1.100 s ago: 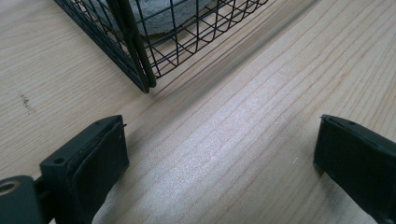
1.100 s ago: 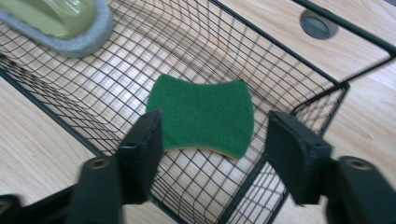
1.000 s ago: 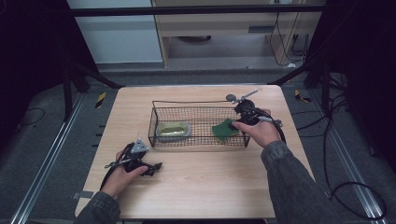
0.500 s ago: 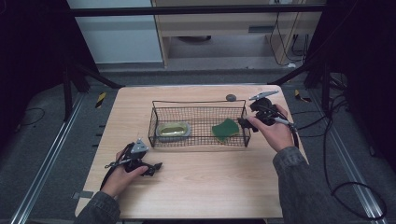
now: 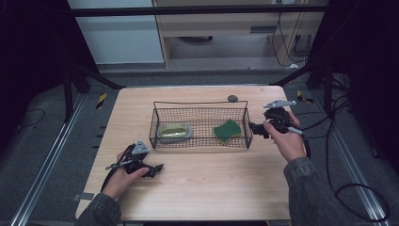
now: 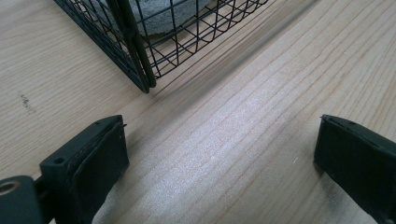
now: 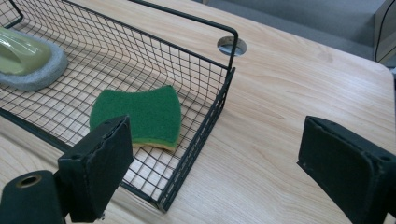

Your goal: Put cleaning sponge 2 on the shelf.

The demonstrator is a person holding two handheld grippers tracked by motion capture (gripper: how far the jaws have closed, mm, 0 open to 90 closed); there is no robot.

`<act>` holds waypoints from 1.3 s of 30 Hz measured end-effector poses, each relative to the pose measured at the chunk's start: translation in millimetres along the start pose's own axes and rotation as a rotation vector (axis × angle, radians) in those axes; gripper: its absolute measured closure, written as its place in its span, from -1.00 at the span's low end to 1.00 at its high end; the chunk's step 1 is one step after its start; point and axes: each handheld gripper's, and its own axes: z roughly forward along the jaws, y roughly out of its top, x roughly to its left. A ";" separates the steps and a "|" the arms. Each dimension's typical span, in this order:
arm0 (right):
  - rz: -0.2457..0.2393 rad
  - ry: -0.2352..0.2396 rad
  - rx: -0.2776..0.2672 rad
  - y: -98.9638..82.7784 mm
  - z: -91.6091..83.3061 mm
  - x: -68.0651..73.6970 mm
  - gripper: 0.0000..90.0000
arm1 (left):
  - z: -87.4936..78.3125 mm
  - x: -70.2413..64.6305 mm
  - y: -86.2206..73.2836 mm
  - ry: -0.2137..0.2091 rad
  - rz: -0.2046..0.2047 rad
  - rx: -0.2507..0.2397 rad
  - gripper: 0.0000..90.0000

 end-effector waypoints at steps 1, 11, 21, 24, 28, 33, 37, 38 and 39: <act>0.000 0.000 -0.010 -2.7 -2.0 -0.6 -0.77 | 0.0 0.0 0.0 0.001 0.000 0.000 -0.97; 0.013 -0.029 -0.050 -32.1 -16.1 -9.9 -0.74 | 0.0 0.0 0.0 0.000 0.001 0.001 -0.97; 0.055 -0.039 -0.047 -61.4 -14.4 -22.3 -0.74 | 0.0 0.0 0.0 0.001 0.000 0.000 -0.97; 0.072 -0.046 -0.046 -69.3 -10.8 -25.3 -0.74 | 0.0 0.0 0.0 0.000 0.000 0.000 -0.97; 0.086 -0.054 -0.031 -77.9 -6.0 -28.7 -0.74 | 0.0 0.1 0.0 0.000 0.001 0.001 -0.97; 0.116 -0.069 -0.015 -89.4 0.1 -34.4 -0.74 | 0.0 0.1 0.0 0.000 0.000 0.000 -0.97; 0.129 -0.077 0.009 -100.7 8.1 -37.7 -0.74 | 0.0 0.1 0.0 0.001 0.001 0.001 -0.97; 0.129 -0.077 0.009 -100.7 8.1 -37.7 -0.74 | 0.0 0.1 0.0 0.000 0.001 0.001 -0.97; 0.137 -0.076 0.014 -102.6 9.8 -37.9 -0.74 | 0.0 0.0 0.0 0.000 0.000 0.000 -0.97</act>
